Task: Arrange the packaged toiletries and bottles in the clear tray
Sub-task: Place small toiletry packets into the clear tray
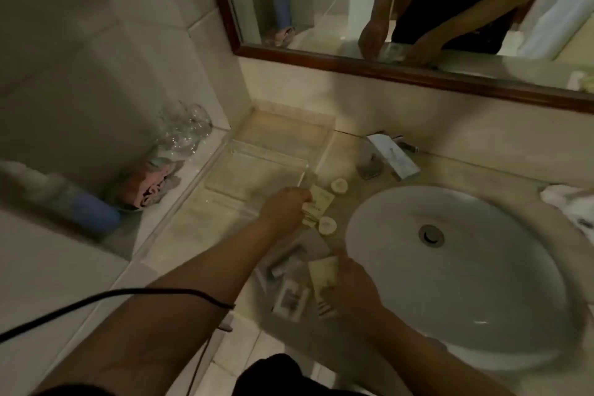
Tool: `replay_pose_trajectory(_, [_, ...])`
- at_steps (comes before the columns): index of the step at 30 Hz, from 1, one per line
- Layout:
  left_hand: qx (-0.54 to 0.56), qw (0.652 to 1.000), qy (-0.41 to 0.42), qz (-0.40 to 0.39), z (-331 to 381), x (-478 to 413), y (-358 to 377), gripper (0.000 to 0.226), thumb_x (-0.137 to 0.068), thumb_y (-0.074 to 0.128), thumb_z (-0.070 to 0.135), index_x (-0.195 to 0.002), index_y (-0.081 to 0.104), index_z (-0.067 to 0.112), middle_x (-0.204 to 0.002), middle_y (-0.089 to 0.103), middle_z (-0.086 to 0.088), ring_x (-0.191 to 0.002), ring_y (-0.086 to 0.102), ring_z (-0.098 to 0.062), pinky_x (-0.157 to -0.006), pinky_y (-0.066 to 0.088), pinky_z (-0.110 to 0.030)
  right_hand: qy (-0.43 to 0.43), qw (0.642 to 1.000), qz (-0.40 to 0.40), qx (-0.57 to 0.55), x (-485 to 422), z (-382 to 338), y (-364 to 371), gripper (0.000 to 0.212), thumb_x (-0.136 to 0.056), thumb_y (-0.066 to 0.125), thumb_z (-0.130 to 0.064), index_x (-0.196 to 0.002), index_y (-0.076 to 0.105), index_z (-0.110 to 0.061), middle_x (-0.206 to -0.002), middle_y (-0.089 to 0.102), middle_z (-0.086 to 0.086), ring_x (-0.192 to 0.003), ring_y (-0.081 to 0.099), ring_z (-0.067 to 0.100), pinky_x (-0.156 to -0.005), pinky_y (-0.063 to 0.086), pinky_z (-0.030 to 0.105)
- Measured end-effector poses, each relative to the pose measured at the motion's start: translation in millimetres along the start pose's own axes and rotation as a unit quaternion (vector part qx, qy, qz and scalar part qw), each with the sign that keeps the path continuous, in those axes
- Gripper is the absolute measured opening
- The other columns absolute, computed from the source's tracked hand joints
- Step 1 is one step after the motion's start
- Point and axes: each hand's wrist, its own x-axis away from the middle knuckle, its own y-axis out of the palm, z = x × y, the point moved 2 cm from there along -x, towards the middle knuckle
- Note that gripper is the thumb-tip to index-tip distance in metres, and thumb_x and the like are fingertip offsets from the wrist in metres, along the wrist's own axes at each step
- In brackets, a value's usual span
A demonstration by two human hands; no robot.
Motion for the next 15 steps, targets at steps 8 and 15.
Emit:
replay_pose_trajectory(8, [-0.162,0.979,0.034,-0.117,11,-49,11,0.049,-0.09,0.051,0.011,-0.138,0.045,0.019,-0.141,0.048,-0.007,-0.125,0.049,-0.028,-0.102,0.041,-0.041,0.066,0.96,0.089,-0.257,-8,14,-40,0.034,-0.089,0.063,-0.015,-0.116,0.045,-0.023,-0.104,0.065,0.0,-0.081,0.063,0.012,-0.07,0.055,0.026])
replay_pose_trajectory(15, [-0.276,0.949,0.1,-0.12,9,-73,24,0.071,-0.074,0.073,0.035,-0.134,0.041,0.015,-0.129,0.05,-0.012,-0.118,0.048,-0.033,-0.1,0.037,-0.045,0.119,0.944,0.12,-0.283,-19,8,-67,0.019,-0.086,0.066,-0.021,-0.101,0.055,-0.02,-0.097,0.067,-0.001,-0.086,0.066,0.018,-0.075,0.057,0.038])
